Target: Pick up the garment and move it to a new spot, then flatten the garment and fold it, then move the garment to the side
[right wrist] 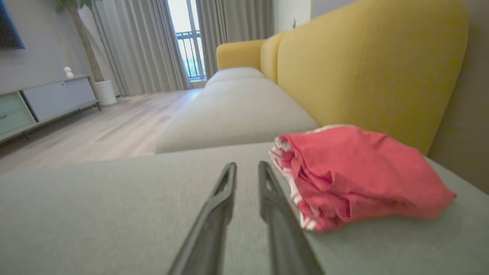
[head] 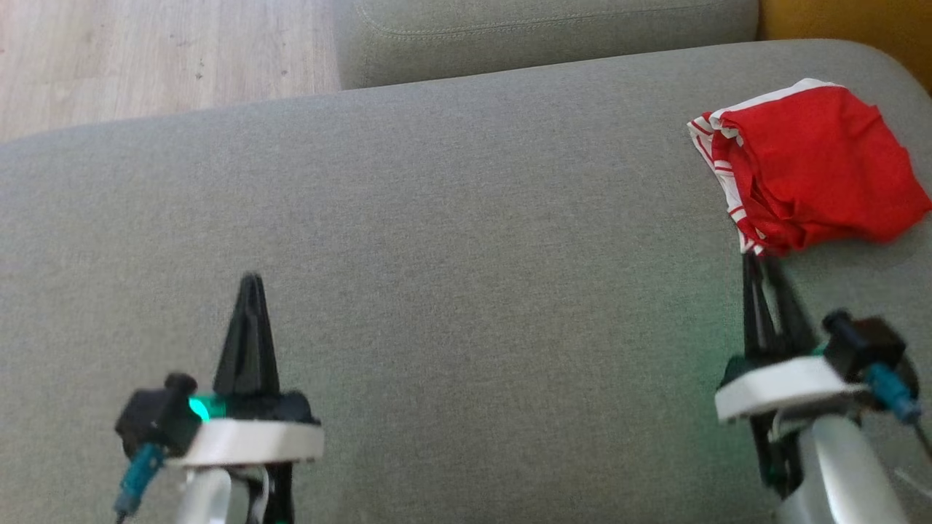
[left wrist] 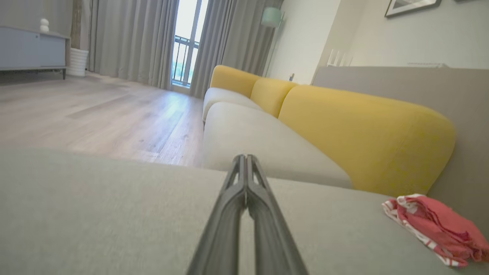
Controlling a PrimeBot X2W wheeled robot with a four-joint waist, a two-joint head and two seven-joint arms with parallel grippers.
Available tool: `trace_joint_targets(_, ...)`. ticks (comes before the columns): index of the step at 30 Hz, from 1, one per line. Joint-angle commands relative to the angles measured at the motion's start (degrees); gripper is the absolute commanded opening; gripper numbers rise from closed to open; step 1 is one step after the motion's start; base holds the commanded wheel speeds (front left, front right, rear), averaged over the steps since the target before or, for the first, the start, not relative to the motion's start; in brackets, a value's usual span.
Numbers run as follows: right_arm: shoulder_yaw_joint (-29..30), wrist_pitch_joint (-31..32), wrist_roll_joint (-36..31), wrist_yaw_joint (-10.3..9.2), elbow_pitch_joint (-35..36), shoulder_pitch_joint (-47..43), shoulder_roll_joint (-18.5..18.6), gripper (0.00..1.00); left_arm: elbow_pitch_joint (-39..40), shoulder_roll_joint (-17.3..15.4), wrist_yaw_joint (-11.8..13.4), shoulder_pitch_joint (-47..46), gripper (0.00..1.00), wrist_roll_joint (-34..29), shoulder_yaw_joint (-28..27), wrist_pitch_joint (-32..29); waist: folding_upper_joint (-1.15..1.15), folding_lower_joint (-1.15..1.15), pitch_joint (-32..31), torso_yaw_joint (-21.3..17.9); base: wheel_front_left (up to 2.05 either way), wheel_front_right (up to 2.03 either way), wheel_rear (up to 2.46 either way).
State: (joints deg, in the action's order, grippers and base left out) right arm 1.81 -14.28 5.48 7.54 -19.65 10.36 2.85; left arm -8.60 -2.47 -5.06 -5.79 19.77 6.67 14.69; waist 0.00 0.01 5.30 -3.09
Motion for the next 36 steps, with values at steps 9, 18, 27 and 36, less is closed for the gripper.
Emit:
trace_joint_targets(9, 0.44, 1.5, 5.57, 0.0, -0.9, -0.92, -0.11, 0.0, -1.49, -0.17, -0.15, 0.74, 0.0, 4.87, -0.47, -1.18, 0.0, 0.0, -0.33, 0.2, 0.0, 0.0, 0.0)
trace_joint_targets(18, 0.68, 2.9, 11.84, -0.01, -0.28, -1.27, -0.1, 0.0, -1.87, -0.37, -0.33, 0.62, 0.0, 10.27, -1.22, -2.54, 0.0, 0.0, -0.7, 0.42, 0.0, 0.0, 0.0)
trace_joint_targets(27, 1.0, 4.37, 18.08, -0.01, 0.24, -1.53, -0.09, 0.0, -2.14, -0.52, -0.51, 0.55, 0.0, 15.63, -2.01, -3.93, 0.0, 0.0, -1.07, 0.65, 0.0, 0.0, 0.0)
trace_joint_targets(36, 1.33, 5.86, 24.32, -0.02, 0.73, -1.78, -0.08, 0.0, -2.43, -0.65, -0.68, 0.49, 0.0, 20.95, -2.84, -5.35, 0.0, 0.0, -1.44, 0.87, 0.0, 0.0, 0.0)
